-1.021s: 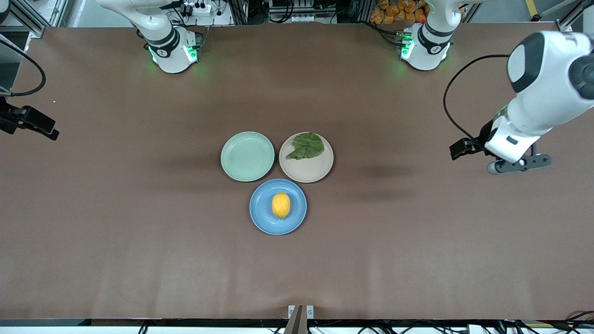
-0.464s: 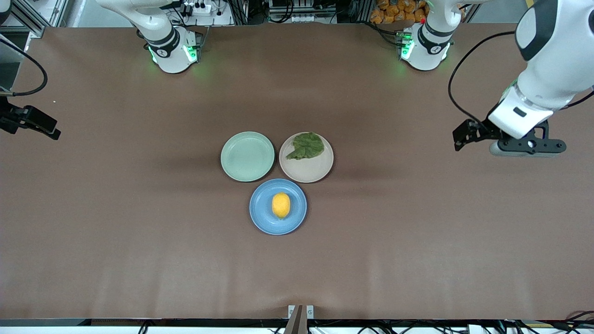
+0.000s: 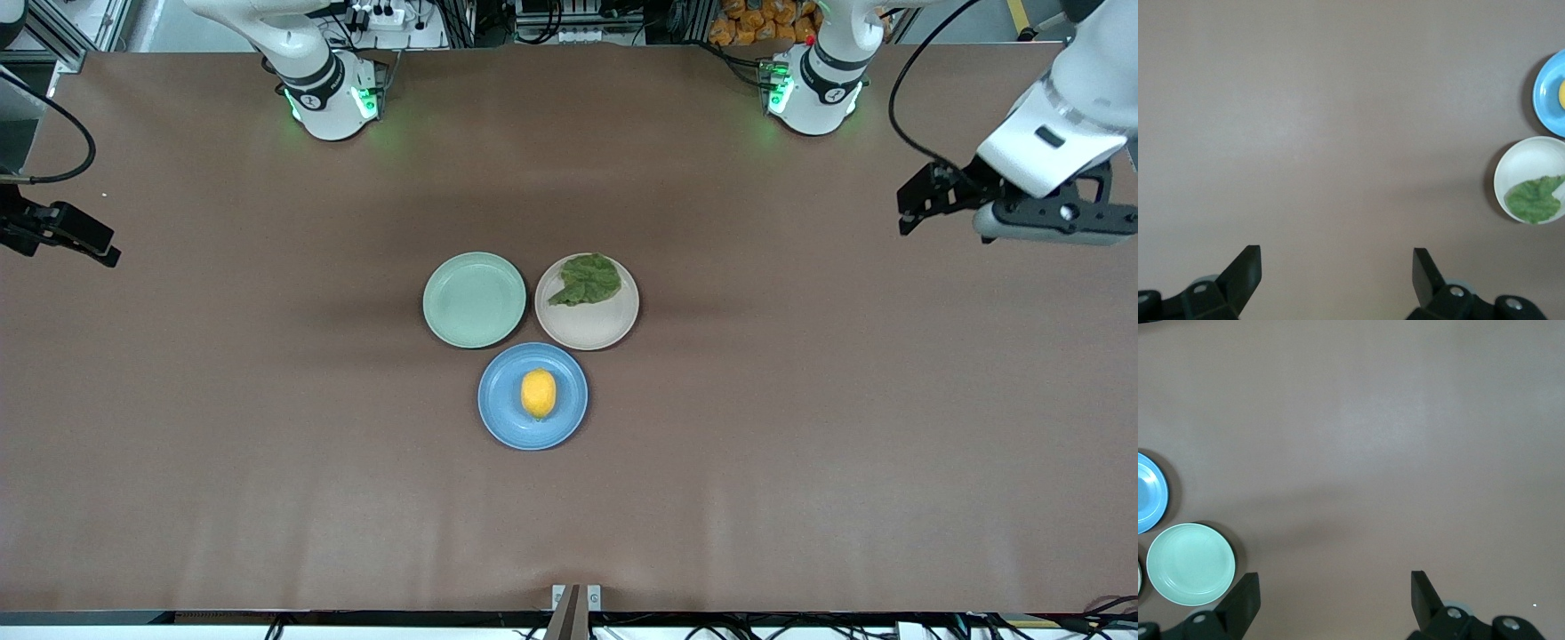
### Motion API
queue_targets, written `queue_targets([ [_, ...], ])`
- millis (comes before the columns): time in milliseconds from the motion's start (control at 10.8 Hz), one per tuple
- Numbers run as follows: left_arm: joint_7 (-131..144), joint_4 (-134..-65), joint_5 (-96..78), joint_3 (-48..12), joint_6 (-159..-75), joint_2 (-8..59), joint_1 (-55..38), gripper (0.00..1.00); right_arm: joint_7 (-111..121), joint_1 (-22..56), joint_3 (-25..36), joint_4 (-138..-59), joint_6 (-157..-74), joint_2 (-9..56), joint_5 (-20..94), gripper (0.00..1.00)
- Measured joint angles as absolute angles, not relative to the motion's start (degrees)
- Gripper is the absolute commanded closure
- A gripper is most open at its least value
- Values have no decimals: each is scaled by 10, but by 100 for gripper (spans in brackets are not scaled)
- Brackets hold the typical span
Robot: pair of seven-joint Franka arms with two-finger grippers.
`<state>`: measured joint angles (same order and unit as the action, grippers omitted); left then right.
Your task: Place lemon and lettuce in plates
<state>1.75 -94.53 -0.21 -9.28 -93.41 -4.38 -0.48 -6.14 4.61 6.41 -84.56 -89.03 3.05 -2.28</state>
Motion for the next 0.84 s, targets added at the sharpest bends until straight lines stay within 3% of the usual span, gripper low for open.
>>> queue_targets([
  [836, 11, -916, -2, -85, -883, -61, -5, 0, -61, 47, 64, -846, -888, 31, -23, 0],
])
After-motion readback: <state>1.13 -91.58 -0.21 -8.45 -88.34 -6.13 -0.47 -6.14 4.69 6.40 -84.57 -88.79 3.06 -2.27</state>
